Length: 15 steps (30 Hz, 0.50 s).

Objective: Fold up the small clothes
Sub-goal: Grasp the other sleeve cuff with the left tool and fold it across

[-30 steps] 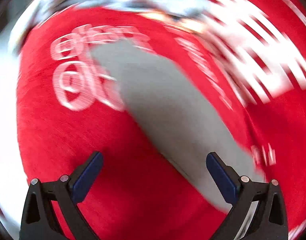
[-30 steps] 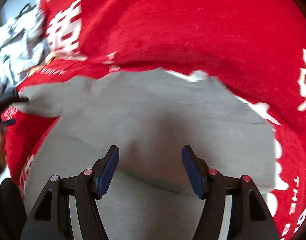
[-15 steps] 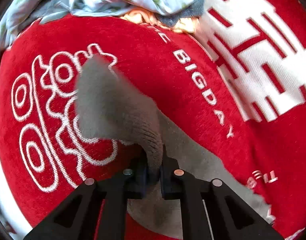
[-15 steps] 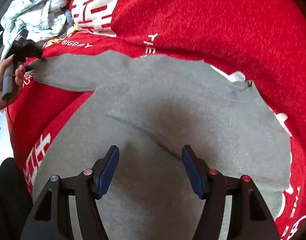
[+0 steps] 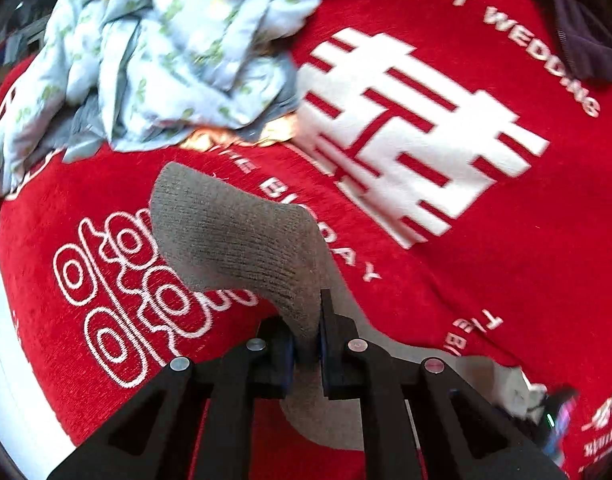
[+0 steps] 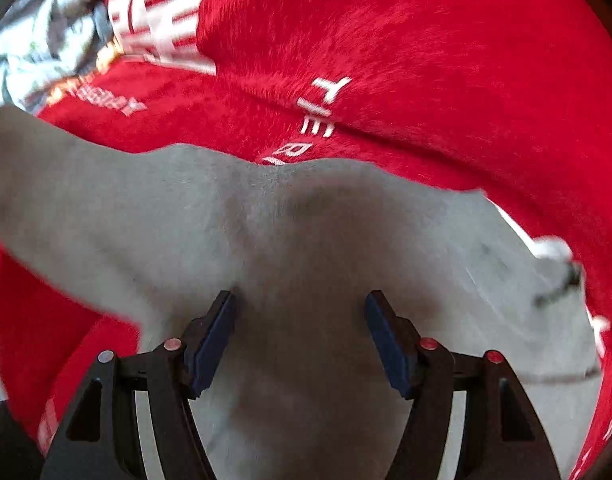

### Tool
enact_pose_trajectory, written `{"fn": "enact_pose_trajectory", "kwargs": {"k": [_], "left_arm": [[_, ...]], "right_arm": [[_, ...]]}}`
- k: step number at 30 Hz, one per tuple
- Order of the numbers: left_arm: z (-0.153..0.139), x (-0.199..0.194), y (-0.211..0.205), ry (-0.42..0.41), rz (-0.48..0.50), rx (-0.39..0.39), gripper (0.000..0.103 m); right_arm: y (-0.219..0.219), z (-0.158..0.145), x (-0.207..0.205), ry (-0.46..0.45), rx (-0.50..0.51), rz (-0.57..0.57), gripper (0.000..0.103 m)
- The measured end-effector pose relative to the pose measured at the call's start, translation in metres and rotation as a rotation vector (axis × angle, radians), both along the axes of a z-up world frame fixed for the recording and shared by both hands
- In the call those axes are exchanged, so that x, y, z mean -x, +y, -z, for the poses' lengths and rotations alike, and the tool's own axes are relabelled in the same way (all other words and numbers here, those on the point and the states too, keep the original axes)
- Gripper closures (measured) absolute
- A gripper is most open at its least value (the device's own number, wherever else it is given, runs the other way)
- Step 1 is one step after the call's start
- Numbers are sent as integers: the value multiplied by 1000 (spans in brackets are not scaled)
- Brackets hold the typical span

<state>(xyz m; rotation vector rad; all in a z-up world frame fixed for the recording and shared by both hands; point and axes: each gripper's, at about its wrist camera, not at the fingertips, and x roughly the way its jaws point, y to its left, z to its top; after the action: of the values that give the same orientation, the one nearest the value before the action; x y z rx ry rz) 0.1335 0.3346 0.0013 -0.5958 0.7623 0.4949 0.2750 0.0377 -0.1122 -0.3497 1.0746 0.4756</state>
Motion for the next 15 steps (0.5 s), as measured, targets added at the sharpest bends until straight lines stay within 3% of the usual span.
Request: {"fn": "enact_pose_trajectory", "kwargs": {"k": [5, 8, 12, 15], "left_arm": [[-15, 5, -12, -33, 29, -1, 93], [-21, 0, -22, -30, 53, 12, 93], [-36, -3, -50, -53, 112, 5, 93], [-44, -15, -89, -34, 183, -11, 93]], "right_arm": [[17, 12, -28, -5, 53, 24, 14], [15, 4, -33, 12, 61, 44, 17], [-29, -39, -4, -53, -81, 84, 19], [-85, -63, 27, -106, -136, 132, 19]]}}
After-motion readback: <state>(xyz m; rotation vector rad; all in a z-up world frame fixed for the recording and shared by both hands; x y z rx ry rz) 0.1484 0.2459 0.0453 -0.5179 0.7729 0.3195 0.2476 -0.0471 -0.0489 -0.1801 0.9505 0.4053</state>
